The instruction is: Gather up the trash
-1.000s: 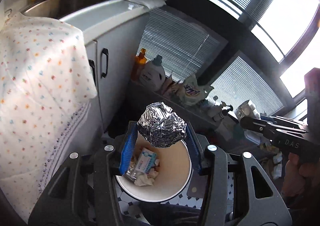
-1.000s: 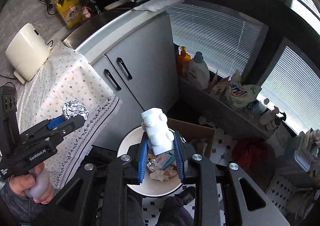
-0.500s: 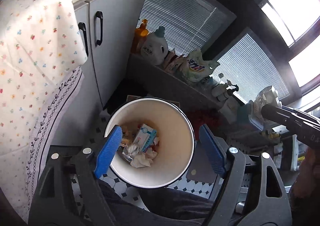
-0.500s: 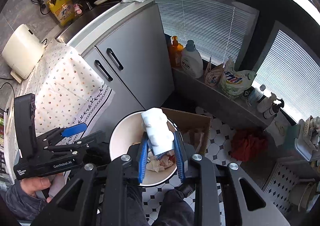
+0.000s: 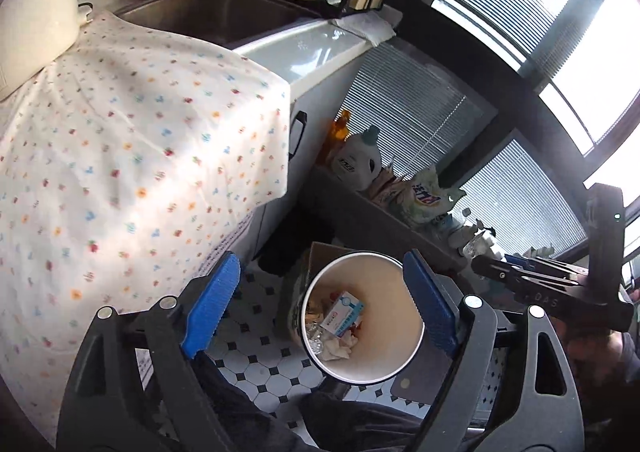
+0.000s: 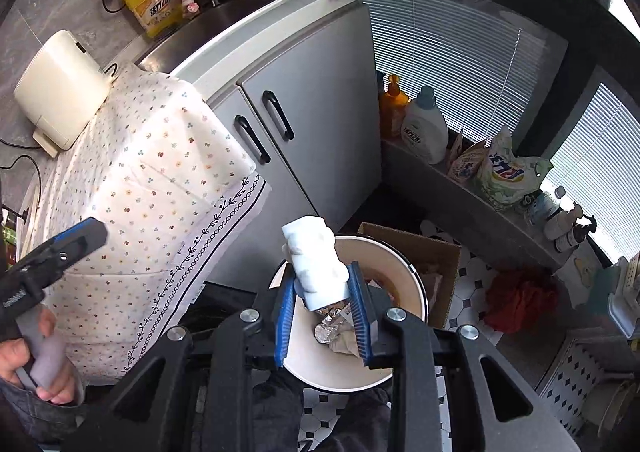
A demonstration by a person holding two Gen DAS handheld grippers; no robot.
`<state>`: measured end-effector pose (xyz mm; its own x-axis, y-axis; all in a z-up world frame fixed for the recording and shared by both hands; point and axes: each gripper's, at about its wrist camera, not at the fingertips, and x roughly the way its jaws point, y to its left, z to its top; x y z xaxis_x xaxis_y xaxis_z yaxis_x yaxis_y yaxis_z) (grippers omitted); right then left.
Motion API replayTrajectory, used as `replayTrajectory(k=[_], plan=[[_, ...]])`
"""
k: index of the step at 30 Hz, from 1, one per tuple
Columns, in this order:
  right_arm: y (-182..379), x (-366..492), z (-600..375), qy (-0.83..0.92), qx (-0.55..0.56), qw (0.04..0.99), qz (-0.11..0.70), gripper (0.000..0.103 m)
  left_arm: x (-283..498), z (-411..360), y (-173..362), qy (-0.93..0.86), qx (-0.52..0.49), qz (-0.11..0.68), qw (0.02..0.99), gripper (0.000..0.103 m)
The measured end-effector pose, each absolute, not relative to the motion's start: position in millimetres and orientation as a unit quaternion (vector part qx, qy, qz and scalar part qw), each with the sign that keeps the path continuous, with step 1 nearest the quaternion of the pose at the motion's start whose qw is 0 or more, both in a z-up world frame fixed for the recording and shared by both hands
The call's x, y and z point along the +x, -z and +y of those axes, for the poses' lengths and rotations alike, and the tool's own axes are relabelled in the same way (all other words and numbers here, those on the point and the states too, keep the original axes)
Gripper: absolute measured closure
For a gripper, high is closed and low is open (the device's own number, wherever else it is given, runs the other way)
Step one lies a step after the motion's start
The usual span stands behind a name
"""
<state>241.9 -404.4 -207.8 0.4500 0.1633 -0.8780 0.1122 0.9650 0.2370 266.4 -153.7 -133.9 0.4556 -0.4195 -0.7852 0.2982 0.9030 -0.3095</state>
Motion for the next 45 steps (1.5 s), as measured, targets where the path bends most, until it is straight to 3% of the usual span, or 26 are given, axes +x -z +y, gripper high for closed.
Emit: replayTrajectory(k=[1,2,4,7,11,19,26,45], plan=[[210,245,-401,-0.013,0.133,0.841,0.524,0.071,268,-145,130,0.211,-0.062,0.474,0.852,0.02],[211,248,-399,-0.01,0.135,0.842,0.523,0.055,269,-137,127,0.211,-0.061,0.472,0.854,0.02],[211,253,-396,0.01,0.14,0.845,0.516,0.043,274,-123,123,0.212,-0.061,0.467,0.856,0.02],[209,259,-384,0.022,0.143,0.845,0.516,0.044,281,-99,120,0.214,-0.069,0.46,0.859,0.02],[204,266,-365,0.047,0.144,0.844,0.515,0.035,292,-76,119,0.214,-0.07,0.45,0.864,0.019],[188,266,-329,0.098,0.156,0.835,0.518,0.028,310,-54,125,0.264,-0.056,0.46,0.846,0.017],[160,244,-315,0.081,0.17,0.838,0.512,0.008,298,-48,104,0.269,-0.072,0.438,0.855,0.006],[66,131,-342,-0.022,0.116,0.904,0.41,0.008,137,-68,7,0.151,-0.093,0.337,0.924,0.006]])
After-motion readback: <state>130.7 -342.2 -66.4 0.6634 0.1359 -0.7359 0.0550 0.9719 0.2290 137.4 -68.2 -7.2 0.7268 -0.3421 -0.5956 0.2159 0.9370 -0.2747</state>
